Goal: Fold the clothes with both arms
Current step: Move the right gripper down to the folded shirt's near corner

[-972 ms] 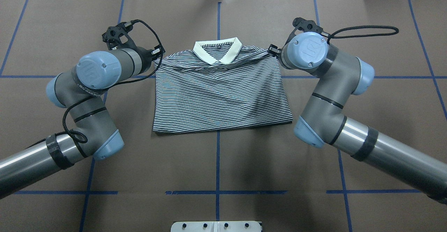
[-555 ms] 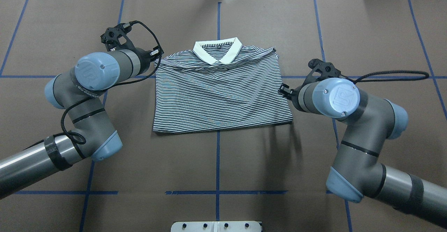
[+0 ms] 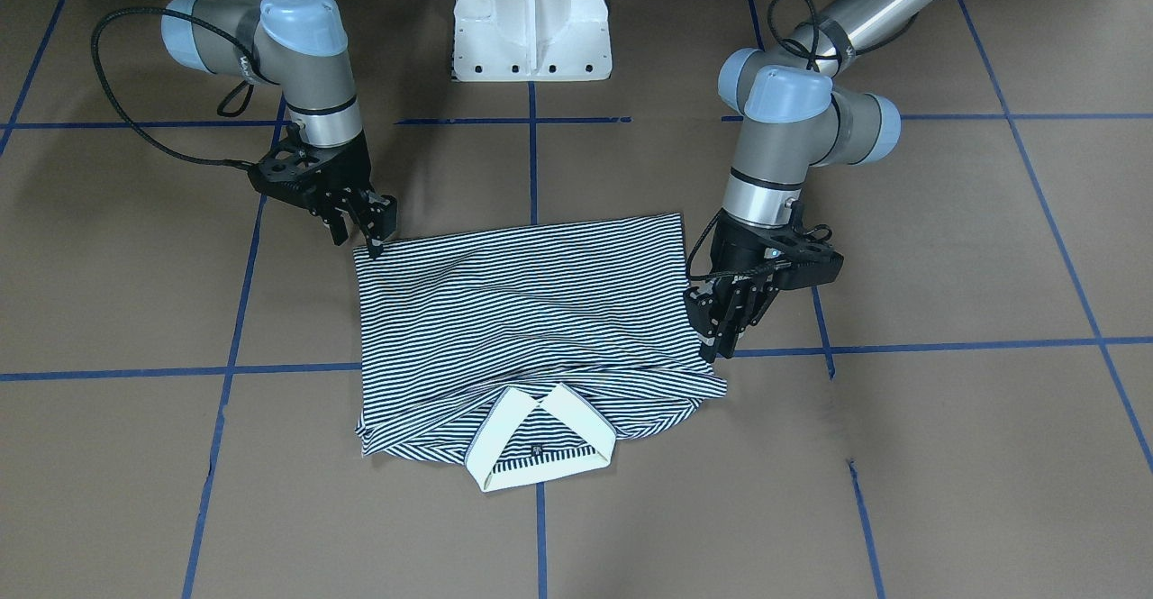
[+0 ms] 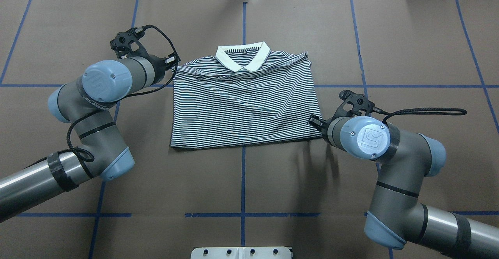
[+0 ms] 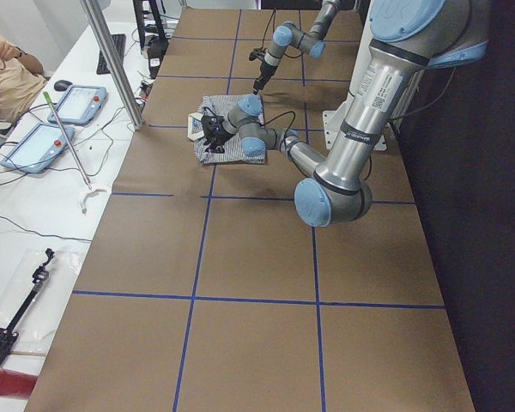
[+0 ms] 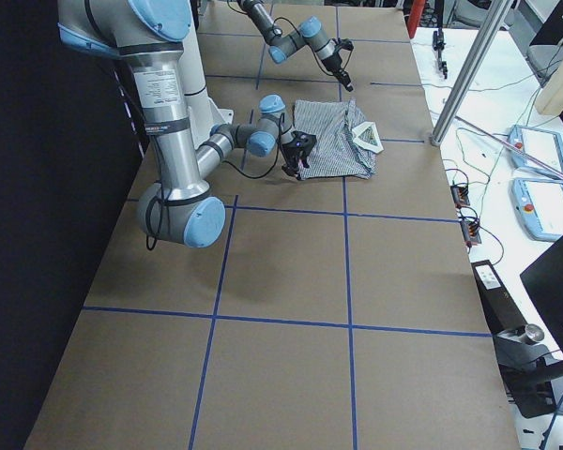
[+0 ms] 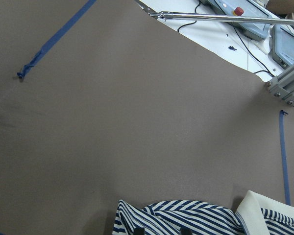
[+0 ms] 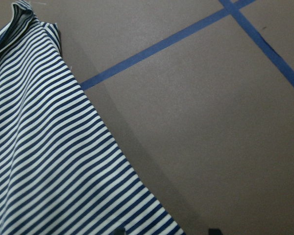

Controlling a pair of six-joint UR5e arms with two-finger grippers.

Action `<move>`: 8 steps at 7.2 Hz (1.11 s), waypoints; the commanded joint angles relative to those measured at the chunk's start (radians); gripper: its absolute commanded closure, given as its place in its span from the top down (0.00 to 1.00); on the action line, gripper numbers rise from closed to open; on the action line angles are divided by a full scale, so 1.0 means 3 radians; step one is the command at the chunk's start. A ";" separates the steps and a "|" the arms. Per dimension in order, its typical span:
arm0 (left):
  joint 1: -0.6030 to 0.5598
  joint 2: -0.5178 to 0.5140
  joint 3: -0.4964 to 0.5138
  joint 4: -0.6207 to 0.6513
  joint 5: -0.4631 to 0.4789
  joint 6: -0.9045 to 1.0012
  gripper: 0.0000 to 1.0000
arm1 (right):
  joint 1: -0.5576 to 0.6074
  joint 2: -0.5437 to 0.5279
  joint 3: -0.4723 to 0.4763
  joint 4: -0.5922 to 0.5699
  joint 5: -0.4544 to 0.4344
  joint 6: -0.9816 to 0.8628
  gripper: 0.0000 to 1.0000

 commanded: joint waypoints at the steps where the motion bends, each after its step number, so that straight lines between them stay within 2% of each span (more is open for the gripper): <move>1: -0.0002 0.0004 0.0000 0.0005 0.0002 0.0002 0.36 | -0.0009 0.0041 -0.0092 0.0007 -0.0017 0.0002 0.64; 3: 0.0003 0.0004 0.0005 0.0005 0.0002 0.0002 0.36 | -0.0004 0.0036 -0.0127 -0.0009 -0.0017 -0.0003 0.59; 4: 0.0003 0.0004 0.0005 0.0000 0.0002 0.0002 0.36 | -0.0004 0.0036 -0.0128 -0.0014 -0.0017 -0.0003 0.43; 5: 0.0003 0.0004 0.0005 0.0005 0.0002 0.0002 0.36 | -0.0004 0.0036 -0.0113 -0.0019 -0.0012 0.0002 0.16; 6: -0.0002 0.0004 0.0000 0.0010 0.0002 0.0002 0.36 | -0.0009 0.0036 -0.0112 -0.0019 -0.0012 0.0002 0.00; 8: -0.0002 0.0004 0.0000 0.0021 0.0002 0.0002 0.36 | -0.0004 0.0036 -0.0082 -0.0024 -0.0002 0.0002 0.00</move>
